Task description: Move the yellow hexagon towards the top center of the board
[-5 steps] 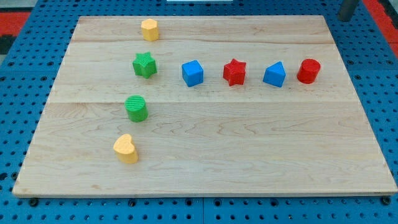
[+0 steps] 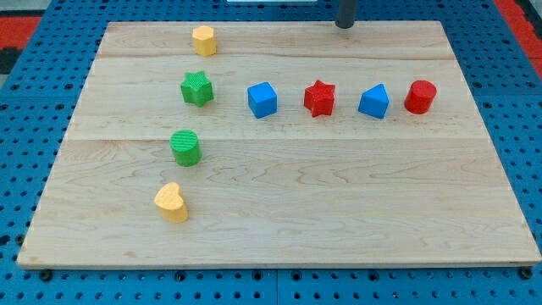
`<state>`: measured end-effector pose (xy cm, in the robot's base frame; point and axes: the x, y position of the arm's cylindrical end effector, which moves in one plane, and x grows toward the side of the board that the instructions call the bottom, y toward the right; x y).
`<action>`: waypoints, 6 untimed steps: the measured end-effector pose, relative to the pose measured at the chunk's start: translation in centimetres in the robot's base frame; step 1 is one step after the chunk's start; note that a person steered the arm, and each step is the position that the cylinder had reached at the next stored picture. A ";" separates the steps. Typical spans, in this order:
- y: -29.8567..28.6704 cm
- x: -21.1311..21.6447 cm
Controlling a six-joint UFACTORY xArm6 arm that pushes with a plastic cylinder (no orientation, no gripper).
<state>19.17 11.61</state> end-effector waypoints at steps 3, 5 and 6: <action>-21.5 0.3; -25.9 4.3; -19.4 4.0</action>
<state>23.16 -7.83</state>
